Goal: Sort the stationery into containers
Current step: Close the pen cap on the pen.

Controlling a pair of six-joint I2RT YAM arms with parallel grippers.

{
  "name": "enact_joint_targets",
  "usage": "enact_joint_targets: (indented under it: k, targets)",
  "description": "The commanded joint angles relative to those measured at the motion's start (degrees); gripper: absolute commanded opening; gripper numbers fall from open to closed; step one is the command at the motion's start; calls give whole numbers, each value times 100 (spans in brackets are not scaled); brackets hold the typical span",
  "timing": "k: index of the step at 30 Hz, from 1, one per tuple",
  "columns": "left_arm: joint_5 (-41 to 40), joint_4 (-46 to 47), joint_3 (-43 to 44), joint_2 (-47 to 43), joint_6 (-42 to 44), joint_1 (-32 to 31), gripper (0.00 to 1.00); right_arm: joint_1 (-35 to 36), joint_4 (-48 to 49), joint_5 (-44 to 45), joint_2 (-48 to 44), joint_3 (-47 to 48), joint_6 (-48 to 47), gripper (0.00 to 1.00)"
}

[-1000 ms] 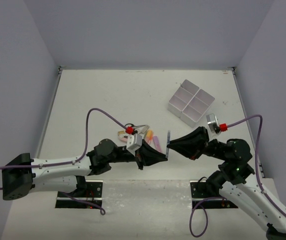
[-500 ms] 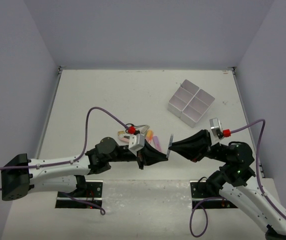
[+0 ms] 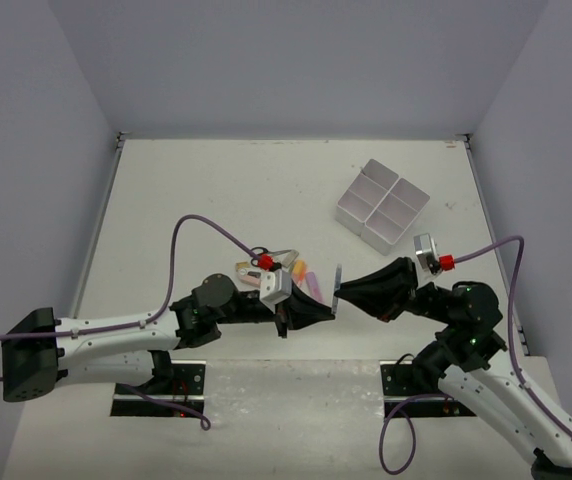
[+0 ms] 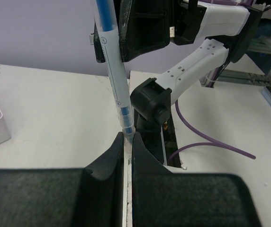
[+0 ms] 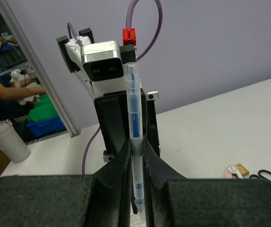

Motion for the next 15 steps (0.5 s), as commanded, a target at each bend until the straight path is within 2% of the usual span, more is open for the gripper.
enact_joint_targets:
  k: [1, 8, 15]
  targets:
    - [-298, 583, 478, -159, 317, 24, 0, 4, -245, -209, -112, -220, 57, 0]
    - [-434, 663, 399, -282, 248, 24, 0, 4, 69, -79, -499, -457, 123, 0]
    - [-208, 1065, 371, -167, 245, 24, 0, 9, 274, -12, -540, -541, 302, 0]
